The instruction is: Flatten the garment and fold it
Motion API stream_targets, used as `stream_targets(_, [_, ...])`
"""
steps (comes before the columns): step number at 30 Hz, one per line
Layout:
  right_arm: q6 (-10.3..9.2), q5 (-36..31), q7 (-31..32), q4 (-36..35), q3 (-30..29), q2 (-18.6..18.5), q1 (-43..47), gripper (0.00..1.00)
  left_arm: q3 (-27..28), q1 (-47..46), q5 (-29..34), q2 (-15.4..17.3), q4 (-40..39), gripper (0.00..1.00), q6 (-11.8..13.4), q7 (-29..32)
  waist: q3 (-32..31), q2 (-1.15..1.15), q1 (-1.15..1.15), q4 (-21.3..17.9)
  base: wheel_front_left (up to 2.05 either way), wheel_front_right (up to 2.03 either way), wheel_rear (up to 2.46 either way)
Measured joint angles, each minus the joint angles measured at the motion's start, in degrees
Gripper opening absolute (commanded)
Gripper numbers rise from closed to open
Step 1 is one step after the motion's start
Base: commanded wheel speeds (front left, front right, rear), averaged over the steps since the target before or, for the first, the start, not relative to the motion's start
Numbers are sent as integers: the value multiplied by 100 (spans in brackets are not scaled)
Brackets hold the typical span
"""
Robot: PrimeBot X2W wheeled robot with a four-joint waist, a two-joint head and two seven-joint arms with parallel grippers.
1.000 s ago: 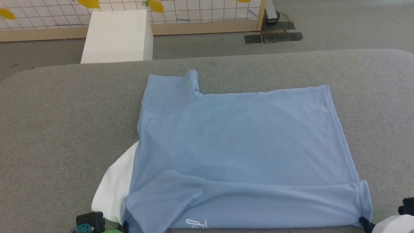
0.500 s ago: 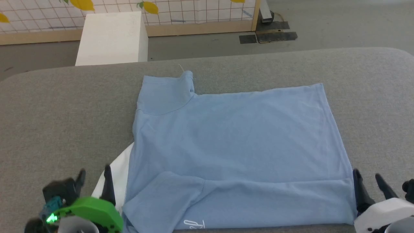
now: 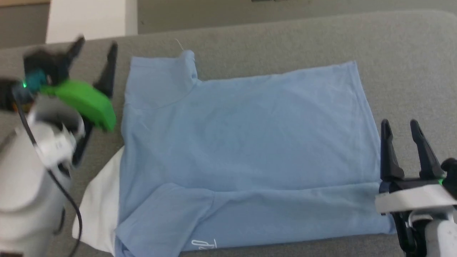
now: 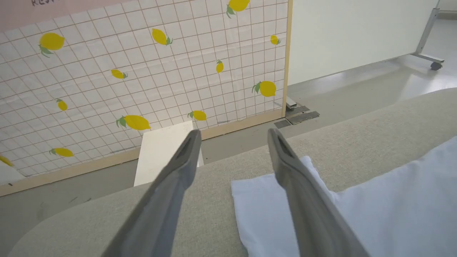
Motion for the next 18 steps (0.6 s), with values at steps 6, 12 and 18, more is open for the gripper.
stream_targets(6, [0,-147,-79,-30,478,-146,-407,100,-166,-1355,-57,52,817,100,-396,958,554,0,0,-204,0,0,0])
stream_targets(12, [0,-172,-90,-179,864,-222,-817,100,-203,-1981,-209,232,1428,100,-515,2080,1044,0,1,-501,0,0,0])
stream_targets(18, [0,-158,-90,-221,1023,-219,-943,100,-245,-2054,-452,409,1648,100,-348,3394,1405,0,1,-829,0,0,0])
